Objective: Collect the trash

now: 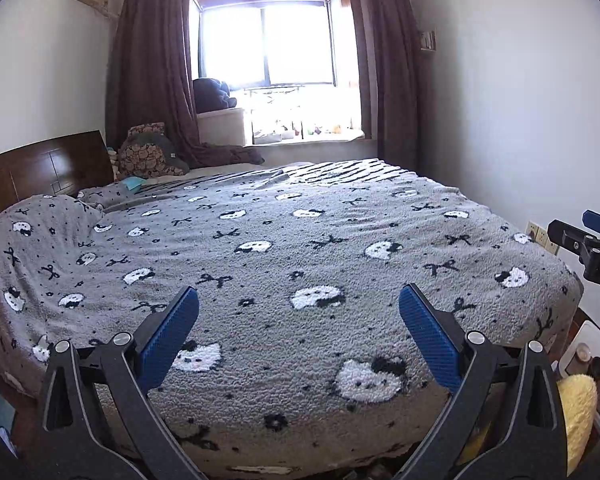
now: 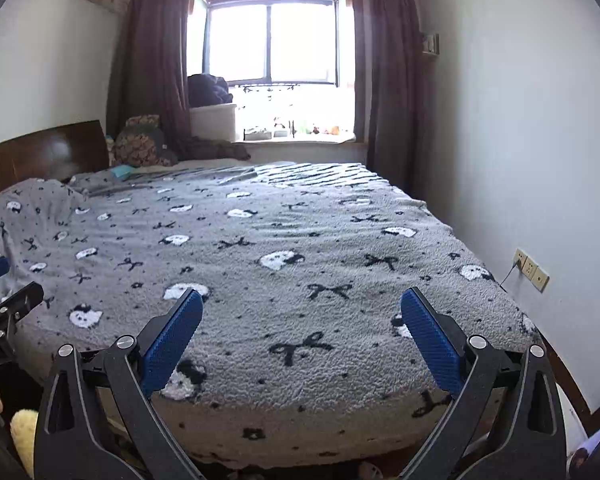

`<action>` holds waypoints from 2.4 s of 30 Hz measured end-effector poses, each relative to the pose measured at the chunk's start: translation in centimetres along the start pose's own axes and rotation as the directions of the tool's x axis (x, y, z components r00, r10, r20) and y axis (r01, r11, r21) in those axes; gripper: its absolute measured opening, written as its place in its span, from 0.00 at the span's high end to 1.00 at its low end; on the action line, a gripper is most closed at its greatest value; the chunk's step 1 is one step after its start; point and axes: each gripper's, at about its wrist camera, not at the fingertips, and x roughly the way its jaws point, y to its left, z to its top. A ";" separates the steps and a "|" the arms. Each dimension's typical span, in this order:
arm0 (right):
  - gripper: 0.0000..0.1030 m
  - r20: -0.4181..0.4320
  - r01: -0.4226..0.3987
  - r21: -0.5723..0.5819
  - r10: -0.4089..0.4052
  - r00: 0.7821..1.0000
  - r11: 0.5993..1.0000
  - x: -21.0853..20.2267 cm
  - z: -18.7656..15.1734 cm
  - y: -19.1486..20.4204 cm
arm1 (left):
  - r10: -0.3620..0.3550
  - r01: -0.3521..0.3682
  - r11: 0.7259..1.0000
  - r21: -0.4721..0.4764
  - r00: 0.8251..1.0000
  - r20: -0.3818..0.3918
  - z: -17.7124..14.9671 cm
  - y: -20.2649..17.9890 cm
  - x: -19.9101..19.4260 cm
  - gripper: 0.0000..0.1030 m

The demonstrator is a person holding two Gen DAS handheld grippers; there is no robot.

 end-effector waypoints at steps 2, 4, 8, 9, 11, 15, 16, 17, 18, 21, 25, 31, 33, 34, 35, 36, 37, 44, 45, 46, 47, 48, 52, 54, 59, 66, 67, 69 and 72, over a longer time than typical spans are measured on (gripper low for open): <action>0.03 0.011 0.001 0.007 -0.002 1.000 1.000 0.1 0.6 0.0 | -0.007 0.007 1.000 -0.003 1.000 0.007 0.5 0.0 0.3 0.08; 0.03 0.017 0.010 0.004 -0.010 1.000 1.000 0.2 1.1 -0.2 | -0.009 0.009 1.000 -0.008 1.000 0.013 0.8 0.1 0.6 0.08; 0.03 0.020 0.018 0.001 -0.018 1.000 1.000 0.0 1.8 -0.3 | -0.010 0.010 1.000 -0.009 1.000 0.011 0.8 0.2 1.0 0.08; 0.03 0.021 0.018 0.000 -0.018 1.000 1.000 0.0 1.9 -0.3 | -0.008 0.008 1.000 -0.008 1.000 0.012 0.9 0.2 1.0 0.08; 0.03 0.022 0.023 0.000 -0.023 1.000 1.000 0.0 2.1 -0.4 | -0.007 0.007 1.000 -0.007 1.000 0.012 0.8 0.1 1.0 0.08; 0.03 0.023 0.018 -0.006 -0.018 1.000 1.000 0.0 2.0 -0.3 | -0.009 0.009 1.000 -0.003 1.000 0.015 0.8 0.1 0.9 0.08; 0.03 0.024 0.018 -0.008 -0.018 1.000 1.000 0.0 2.0 -0.3 | -0.010 0.010 1.000 -0.002 1.000 0.015 0.8 0.0 0.8 0.08; 0.03 0.025 0.019 -0.010 -0.019 1.000 1.000 0.0 2.0 -0.2 | -0.010 0.010 1.000 -0.001 1.000 0.016 0.8 0.1 0.8 0.08; 0.03 0.027 0.019 -0.010 -0.019 0.999 1.000 -0.1 2.1 -0.2 | -0.010 0.010 1.000 0.001 1.000 0.017 0.8 0.0 0.8 0.08; 0.03 0.033 0.019 -0.009 -0.019 0.999 1.000 -0.2 2.1 -0.1 | -0.014 0.014 1.000 0.007 1.000 0.012 0.7 -0.1 0.9 0.08; 0.03 0.033 0.021 -0.011 -0.020 0.999 1.000 -0.1 2.0 -0.2 | -0.010 0.010 1.000 0.007 1.000 0.010 0.7 0.0 0.8 0.08; 0.03 0.028 0.020 -0.015 -0.020 0.999 1.000 -0.1 2.2 -0.1 | -0.006 0.006 1.000 0.004 1.000 0.017 0.9 0.1 0.5 0.08; 0.03 0.030 0.017 -0.017 -0.016 0.999 1.000 -0.3 2.2 -0.1 | -0.007 0.007 1.000 0.001 1.000 0.022 1.0 0.1 0.3 0.08; 0.03 0.030 0.018 -0.017 -0.017 0.999 1.000 -0.3 2.2 0.0 | -0.007 0.007 1.000 -0.001 1.000 0.023 1.1 0.2 0.3 0.08; 0.03 0.032 0.017 -0.018 -0.016 0.999 1.000 -0.4 2.2 0.0 | -0.008 0.008 1.000 -0.003 1.000 0.025 1.1 0.2 0.2 0.08; 0.03 0.034 0.015 -0.020 -0.015 0.999 1.000 -0.4 2.2 0.0 | -0.009 0.009 1.000 -0.003 1.000 0.026 1.1 0.2 0.2 0.08; 0.03 0.033 0.015 -0.021 -0.014 0.999 1.000 -0.2 2.2 0.0 | -0.010 0.010 1.000 -0.003 1.000 0.028 1.1 0.2 0.1 0.08; 0.03 0.034 0.007 -0.021 -0.007 0.999 1.000 -0.1 2.3 0.0 | -0.012 0.012 1.000 0.000 1.000 0.028 1.2 0.0 0.1 0.08; 0.03 0.034 0.008 -0.021 -0.007 0.999 1.000 -0.1 2.3 -0.1 | -0.011 0.011 1.000 0.001 1.000 0.028 1.2 0.0 0.1 0.08; 0.03 0.035 0.008 -0.022 -0.007 0.999 1.000 -0.1 2.3 -0.1 | -0.010 0.010 1.000 0.001 1.000 0.028 1.2 0.0 0.0 0.08; 0.03 0.035 0.008 -0.023 -0.007 0.999 1.000 -0.1 2.3 0.0 | -0.010 0.010 1.000 0.000 1.000 0.028 1.2 0.0 0.0 0.08; 0.03 0.034 0.007 -0.024 -0.006 0.999 1.000 -0.1 2.4 0.0 | -0.011 0.011 1.000 0.000 1.000 0.029 1.2 0.0 0.0 0.08; 0.03 0.033 0.005 -0.024 -0.004 0.999 1.000 0.0 2.4 0.2 | -0.010 0.010 1.000 0.000 1.000 0.029 1.2 0.1 0.0 0.08; 0.03 0.030 0.004 -0.025 -0.003 1.000 1.000 0.0 2.4 0.2 | -0.010 0.010 1.000 0.000 1.000 0.027 1.3 0.1 0.0 0.08; 0.03 0.032 0.001 -0.025 0.000 0.999 1.000 0.0 2.4 0.3 | -0.008 0.008 1.000 0.000 1.000 0.025 1.3 0.2 0.0 0.08; 0.03 0.033 0.001 -0.028 0.000 0.999 1.000 0.0 2.4 0.5 | -0.003 0.003 1.000 0.001 1.000 0.028 1.3 0.3 0.0 0.08; 0.03 0.033 0.001 -0.027 0.000 0.999 1.000 0.0 2.4 0.5 | -0.003 0.003 1.000 -0.001 1.000 0.028 1.4 0.3 -0.1 0.08; 0.03 0.034 0.000 -0.027 0.001 0.999 1.000 0.0 2.4 0.5 | -0.001 0.001 1.000 -0.003 1.000 0.029 1.4 0.4 0.0 0.08; 0.03 0.034 0.001 -0.026 0.000 0.999 1.000 0.0 2.4 0.5 | -0.001 0.001 1.000 -0.005 1.000 0.031 1.4 0.4 -0.1 0.08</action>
